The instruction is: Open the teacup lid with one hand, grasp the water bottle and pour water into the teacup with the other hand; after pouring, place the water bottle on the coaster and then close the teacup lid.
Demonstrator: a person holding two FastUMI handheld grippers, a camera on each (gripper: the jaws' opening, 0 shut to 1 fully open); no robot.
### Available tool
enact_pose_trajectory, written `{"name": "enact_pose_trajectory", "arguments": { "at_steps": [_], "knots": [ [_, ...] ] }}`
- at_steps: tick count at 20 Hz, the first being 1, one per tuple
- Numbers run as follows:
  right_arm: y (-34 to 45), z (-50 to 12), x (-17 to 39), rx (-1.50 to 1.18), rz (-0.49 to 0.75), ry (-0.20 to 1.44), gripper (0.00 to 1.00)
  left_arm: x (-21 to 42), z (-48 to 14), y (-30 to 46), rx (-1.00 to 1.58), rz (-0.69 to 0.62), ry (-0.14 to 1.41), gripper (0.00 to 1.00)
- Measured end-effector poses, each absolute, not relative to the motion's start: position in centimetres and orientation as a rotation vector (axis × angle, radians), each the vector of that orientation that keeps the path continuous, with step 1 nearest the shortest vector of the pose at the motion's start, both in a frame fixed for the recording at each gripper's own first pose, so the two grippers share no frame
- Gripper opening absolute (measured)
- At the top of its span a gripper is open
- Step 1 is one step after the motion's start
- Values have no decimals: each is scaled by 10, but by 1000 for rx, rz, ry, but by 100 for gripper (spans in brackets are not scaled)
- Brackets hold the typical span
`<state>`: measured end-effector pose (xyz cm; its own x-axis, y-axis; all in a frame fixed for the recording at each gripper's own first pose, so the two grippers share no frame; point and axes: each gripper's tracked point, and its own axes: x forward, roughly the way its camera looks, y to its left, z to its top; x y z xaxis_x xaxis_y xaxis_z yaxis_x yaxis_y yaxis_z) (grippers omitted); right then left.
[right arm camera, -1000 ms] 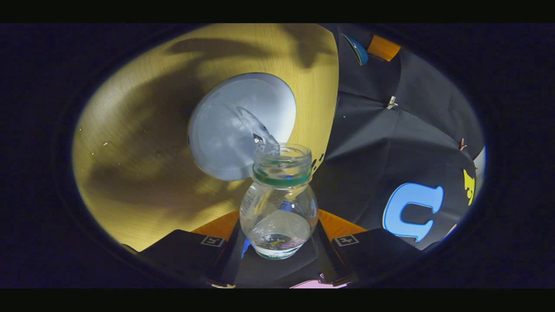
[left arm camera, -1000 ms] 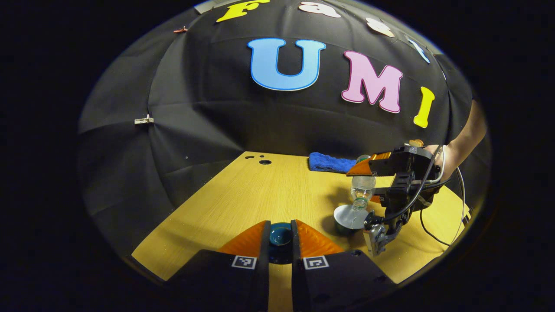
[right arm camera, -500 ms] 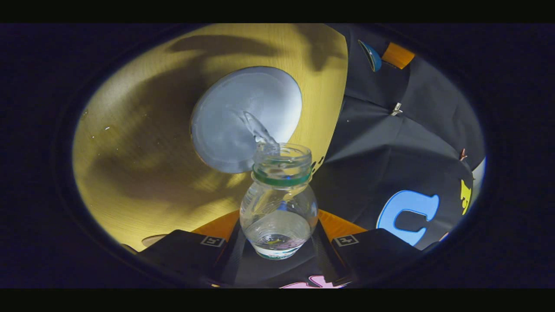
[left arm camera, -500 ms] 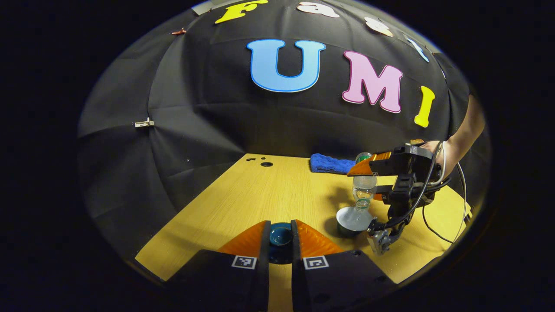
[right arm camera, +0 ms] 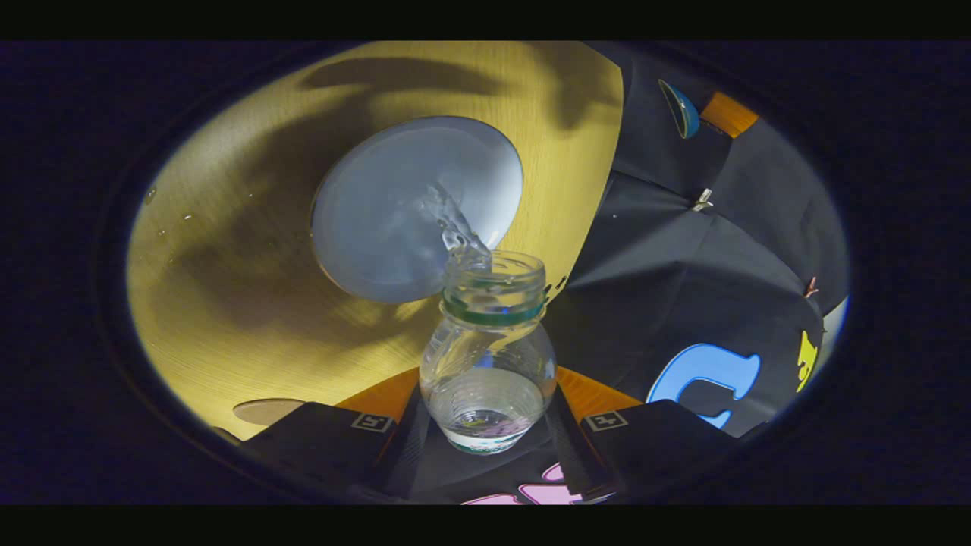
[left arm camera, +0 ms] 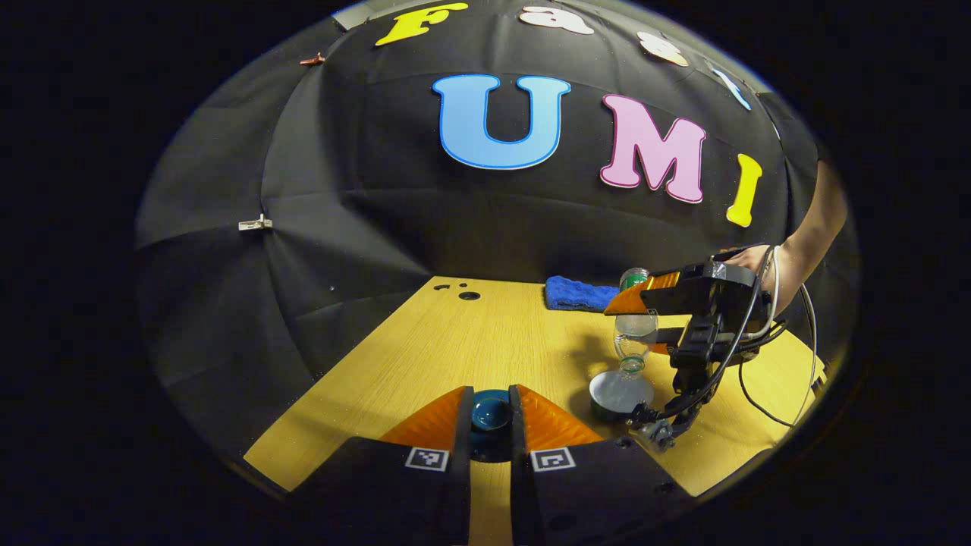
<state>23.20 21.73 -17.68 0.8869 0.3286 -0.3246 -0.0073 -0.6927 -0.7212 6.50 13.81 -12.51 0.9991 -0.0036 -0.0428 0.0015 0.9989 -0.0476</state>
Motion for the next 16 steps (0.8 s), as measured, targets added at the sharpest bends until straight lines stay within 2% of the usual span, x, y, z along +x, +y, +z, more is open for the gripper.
{"name": "enact_pose_trajectory", "arguments": {
  "at_steps": [1,2,4,5,6,11,12,13,15,16],
  "knots": [
    [218,-176,232,-2288,561,-227,79,63,-126,139,-47,0,46,22],
    [218,-176,233,-2295,564,-229,79,63,-128,140,-47,4,52,25],
    [218,-176,232,-2313,569,-231,76,61,-129,141,-58,12,56,25],
    [219,-175,231,-2322,569,-234,76,60,-128,141,-64,17,56,22],
    [219,-175,231,-2329,571,-238,76,59,-130,142,-67,21,55,25],
    [217,-172,228,-2364,563,-233,75,50,-130,144,-65,28,53,25],
    [216,-172,227,-2371,560,-221,75,49,-130,144,-64,31,51,29],
    [215,-172,227,-2376,552,-202,76,47,-128,144,-64,32,50,22],
    [214,-168,229,-2382,541,-180,75,45,-129,144,-61,38,60,28],
    [213,-166,230,-2386,541,-181,75,43,-124,144,-64,38,50,25]
  ]
}}
